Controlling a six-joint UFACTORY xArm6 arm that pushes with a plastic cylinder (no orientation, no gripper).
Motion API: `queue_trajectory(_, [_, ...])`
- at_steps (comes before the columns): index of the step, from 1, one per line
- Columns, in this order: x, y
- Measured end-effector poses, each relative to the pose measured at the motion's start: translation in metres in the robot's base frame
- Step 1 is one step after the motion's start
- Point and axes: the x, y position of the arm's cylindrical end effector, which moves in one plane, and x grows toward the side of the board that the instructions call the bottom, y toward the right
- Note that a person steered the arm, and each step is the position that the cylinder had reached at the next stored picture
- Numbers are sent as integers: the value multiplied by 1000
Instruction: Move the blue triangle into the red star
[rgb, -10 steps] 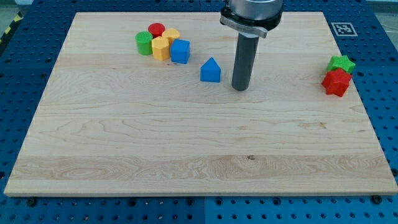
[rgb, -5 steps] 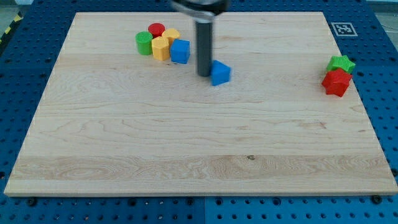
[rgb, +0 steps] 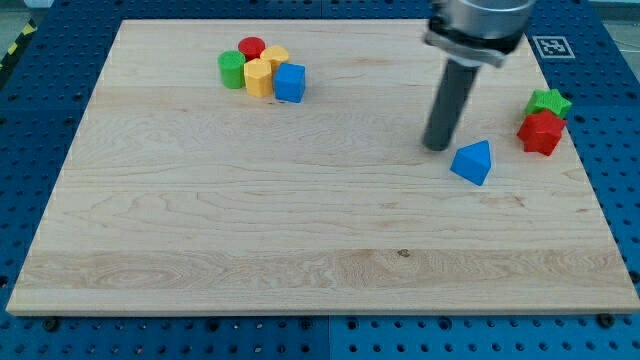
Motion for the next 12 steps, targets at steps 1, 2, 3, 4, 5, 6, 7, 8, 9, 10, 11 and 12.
queue_trajectory(1, [9,-37])
queue_trajectory(2, [24,-20])
queue_trajectory(3, [44,11])
queue_trajectory(4, [47,67])
queue_trajectory(5, [47,125])
queue_trajectory(6, [47,144])
queue_trajectory(7, [48,124])
queue_trajectory(8, [48,54])
queue_trajectory(9, [44,19])
queue_trajectory(10, [30,33])
queue_trajectory(11, [29,62])
queue_trajectory(12, [29,90])
